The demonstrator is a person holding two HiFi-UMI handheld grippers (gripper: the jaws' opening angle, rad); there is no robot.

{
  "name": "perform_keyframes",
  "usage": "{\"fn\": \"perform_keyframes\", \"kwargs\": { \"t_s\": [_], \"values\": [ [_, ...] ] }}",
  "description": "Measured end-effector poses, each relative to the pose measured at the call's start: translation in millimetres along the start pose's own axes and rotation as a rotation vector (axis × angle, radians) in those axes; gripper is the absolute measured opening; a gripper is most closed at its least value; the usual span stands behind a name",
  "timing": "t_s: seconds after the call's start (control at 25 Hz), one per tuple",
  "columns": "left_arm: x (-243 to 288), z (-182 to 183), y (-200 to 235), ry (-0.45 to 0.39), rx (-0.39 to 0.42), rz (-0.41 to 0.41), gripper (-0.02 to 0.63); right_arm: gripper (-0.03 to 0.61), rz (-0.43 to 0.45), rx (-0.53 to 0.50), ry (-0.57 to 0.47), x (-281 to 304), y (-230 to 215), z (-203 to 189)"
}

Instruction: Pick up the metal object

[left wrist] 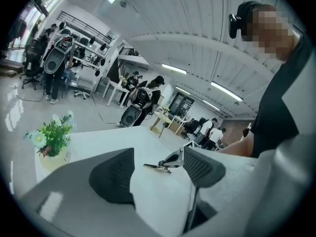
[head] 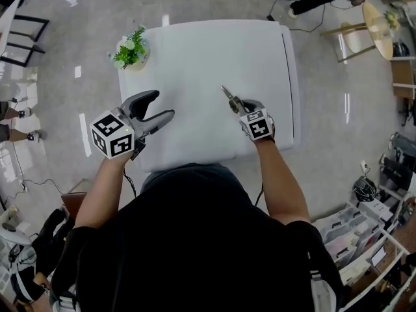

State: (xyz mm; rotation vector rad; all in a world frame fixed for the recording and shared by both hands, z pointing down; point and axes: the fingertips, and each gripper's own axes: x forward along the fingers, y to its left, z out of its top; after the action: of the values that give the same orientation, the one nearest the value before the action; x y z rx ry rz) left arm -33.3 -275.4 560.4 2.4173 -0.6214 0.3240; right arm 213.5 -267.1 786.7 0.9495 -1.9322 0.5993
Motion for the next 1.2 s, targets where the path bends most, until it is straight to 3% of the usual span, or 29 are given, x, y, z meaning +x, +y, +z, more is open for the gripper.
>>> {"fn": "perform_keyframes", "kwargs": {
  "t_s": [0.44, 1.2],
  "values": [
    [3.6, -2.7, -1.5, 0.005, 0.001, -0.013, 0.301, 0.034, 0.008, 0.083, -0.016, 2.9, -4.9, 1.9],
    [-3.6, -7.6, -12.6, 0.009, 0.014, -0.023, 0.301, 0.034, 0.021, 0.122, -0.034, -6.3, 4.4, 0.7]
  ]
}}
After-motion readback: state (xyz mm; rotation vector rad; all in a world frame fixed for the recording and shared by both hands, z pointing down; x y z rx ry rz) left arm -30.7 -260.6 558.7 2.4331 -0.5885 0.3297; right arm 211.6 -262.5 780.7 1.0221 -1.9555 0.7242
